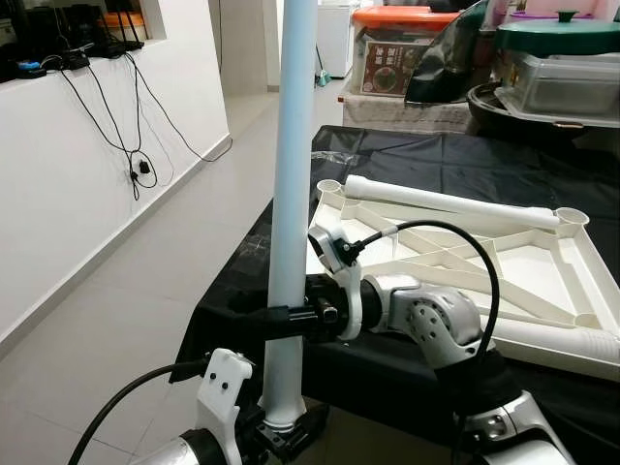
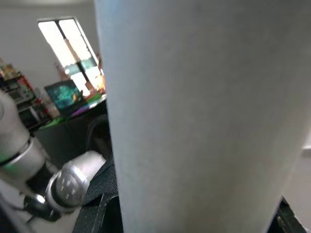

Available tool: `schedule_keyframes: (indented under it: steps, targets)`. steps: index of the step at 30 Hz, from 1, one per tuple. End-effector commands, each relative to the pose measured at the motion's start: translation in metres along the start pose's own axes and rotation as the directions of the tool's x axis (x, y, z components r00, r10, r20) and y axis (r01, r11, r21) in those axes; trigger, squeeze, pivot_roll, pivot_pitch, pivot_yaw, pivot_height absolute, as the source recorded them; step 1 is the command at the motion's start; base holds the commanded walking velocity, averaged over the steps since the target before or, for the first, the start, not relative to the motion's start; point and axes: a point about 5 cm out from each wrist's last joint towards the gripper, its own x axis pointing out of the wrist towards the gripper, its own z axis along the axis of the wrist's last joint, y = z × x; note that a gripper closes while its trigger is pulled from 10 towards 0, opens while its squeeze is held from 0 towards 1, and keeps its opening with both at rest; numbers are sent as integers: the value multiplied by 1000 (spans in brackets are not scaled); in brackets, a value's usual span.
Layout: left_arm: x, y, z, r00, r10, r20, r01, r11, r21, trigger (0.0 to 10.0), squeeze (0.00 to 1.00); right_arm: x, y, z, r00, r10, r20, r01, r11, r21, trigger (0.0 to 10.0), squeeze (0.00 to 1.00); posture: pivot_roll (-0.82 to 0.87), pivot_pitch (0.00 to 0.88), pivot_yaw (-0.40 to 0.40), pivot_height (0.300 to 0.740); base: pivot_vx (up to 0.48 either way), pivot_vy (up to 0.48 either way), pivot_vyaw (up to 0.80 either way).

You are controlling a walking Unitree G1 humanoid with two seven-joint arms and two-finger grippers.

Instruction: Building children table

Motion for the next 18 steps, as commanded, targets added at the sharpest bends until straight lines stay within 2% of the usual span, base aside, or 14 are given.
schedule_keyframes:
  steps: [1, 4, 6, 7, 10, 11, 12, 14, 15, 17, 18]
  targets:
    - [-1, 6, -5, 999, 35, -28, -35, 999, -2, 10000, 0, -3, -1, 12, 999, -9, 38, 11, 999, -45, 0, 0, 109, 28, 12, 740, 0, 0, 0]
    - [0, 0, -5, 1000, 19, -19, -19, 1000, -11, 10000, 0, -14, -20, 30, 974, -181, 135, 196, 976, -100, 0, 0, 110, 16, 8, 740, 0, 0, 0]
    - [1, 0, -5, 1000, 20, -16, -20, 1000, -12, 10000, 0, -16, -23, 33, 966, -210, 152, 227, 968, -105, 0, 0, 110, 16, 8, 740, 0, 0, 0]
    - [2, -1, -5, 1000, 26, -8, -26, 1000, -9, 10000, 0, -20, -30, 38, 941, -278, 191, 302, 947, -110, 0, 0, 110, 16, 8, 740, 0, 0, 0]
    - [3, -2, -5, 1000, 30, -3, -30, 1000, -5, 10000, 0, -23, -34, 41, 924, -318, 214, 346, 932, -109, 0, 0, 110, 16, 8, 740, 0, 0, 0]
    - [5, -1, -3, 998, 58, 19, -58, 998, 8, 10000, 0, -29, -42, 48, 868, -411, 279, 452, 887, -98, 0, 0, 110, 15, 7, 740, 0, 0, 0]
    - [5, -1, -3, 998, 58, 19, -58, 998, 8, 10000, 0, -29, -42, 48, 868, -411, 279, 452, 887, -98, 0, 0, 110, 15, 7, 740, 0, 0, 0]
    - [9, 5, 5, 985, 152, 85, -156, 987, 37, 10000, 0, -41, -54, 60, 732, -560, 387, 629, 774, -71, 0, 0, 105, 14, 9, 740, 0, 0, 0]
    - [11, 8, 10, 975, 192, 116, -198, 979, 41, 10000, 0, -44, -57, 63, 678, -602, 422, 685, 725, -66, 0, 0, 105, 12, 11, 740, 0, 0, 0]
    - [13, 18, 20, 941, 288, 177, -299, 953, 42, 10000, 0, -48, -61, 72, 545, -677, 495, 801, 594, -70, 0, 0, 105, 9, 18, 740, 0, 0, 0]
    - [14, 21, 23, 928, 315, 196, -329, 943, 42, 10000, 0, -49, -63, 75, 493, -695, 524, 837, 542, -70, 0, 0, 105, 9, 18, 740, 0, 0, 0]
